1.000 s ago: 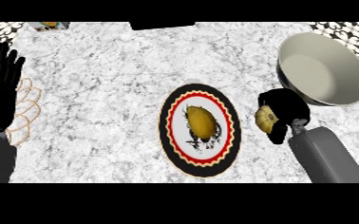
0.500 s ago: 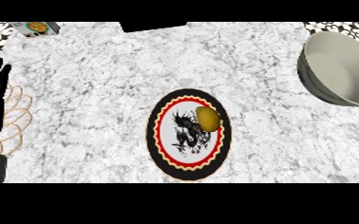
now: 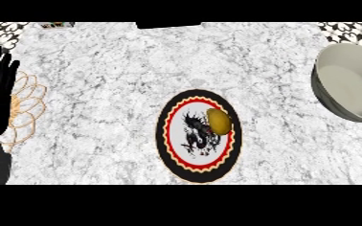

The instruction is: Pick the squash from the plate and place it in the bowl

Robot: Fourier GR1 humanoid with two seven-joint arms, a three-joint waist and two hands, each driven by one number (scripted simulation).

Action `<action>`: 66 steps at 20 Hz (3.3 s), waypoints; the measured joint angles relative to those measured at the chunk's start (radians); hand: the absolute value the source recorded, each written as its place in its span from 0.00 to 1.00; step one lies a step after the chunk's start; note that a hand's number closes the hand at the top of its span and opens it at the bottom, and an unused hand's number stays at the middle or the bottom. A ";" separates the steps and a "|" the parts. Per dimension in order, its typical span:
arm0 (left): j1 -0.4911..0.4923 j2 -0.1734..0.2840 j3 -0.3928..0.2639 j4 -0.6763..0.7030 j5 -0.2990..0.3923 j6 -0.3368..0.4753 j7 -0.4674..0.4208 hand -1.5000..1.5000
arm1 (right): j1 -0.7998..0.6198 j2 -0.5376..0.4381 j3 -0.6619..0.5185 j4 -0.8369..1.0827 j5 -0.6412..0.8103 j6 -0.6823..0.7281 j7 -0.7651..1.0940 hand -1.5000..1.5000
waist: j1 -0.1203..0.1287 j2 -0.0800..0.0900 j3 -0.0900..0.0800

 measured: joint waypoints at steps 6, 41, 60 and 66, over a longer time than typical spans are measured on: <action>-0.016 -0.026 -0.043 -0.008 -0.016 -0.004 -0.002 0.50 | -0.021 -0.124 -0.120 0.167 -0.122 0.109 -0.170 1.00 | 0.052 0.005 -0.004; -0.101 -0.056 -0.072 0.039 -0.052 -0.005 0.013 0.50 | -0.417 0.255 0.347 -0.075 -0.107 0.154 0.347 1.00 | 0.102 0.010 -0.008; -0.091 -0.059 -0.060 0.031 -0.050 -0.019 0.004 0.50 | -0.556 0.400 0.096 0.264 -0.289 -0.039 0.277 0.00 | 0.103 0.014 -0.006; -0.105 -0.048 -0.052 0.037 -0.046 -0.027 0.013 0.50 | -0.558 0.267 -0.027 0.392 -0.370 -0.029 0.243 0.00 | 0.106 0.018 -0.005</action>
